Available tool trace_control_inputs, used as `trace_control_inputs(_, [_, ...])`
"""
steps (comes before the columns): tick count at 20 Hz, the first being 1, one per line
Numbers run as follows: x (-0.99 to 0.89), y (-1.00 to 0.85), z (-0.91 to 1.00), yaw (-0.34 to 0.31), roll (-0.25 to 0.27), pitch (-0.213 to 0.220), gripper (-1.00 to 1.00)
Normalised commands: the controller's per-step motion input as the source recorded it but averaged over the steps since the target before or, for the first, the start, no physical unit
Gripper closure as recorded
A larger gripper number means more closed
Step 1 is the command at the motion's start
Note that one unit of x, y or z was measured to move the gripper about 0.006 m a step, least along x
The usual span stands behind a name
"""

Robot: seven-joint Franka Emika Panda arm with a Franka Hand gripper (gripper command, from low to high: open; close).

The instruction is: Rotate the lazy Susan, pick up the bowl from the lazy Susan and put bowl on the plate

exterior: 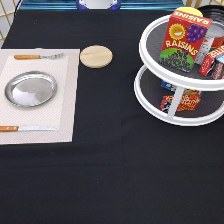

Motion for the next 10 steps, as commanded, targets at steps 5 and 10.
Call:
trace_control_inputs(5, [0.30,0.32,0.26,-0.027,-0.018,-0.001,-1.00])
trace_control_inputs(10, [0.45,0.41,0.34,-0.028,-0.016,0.001,-1.00])
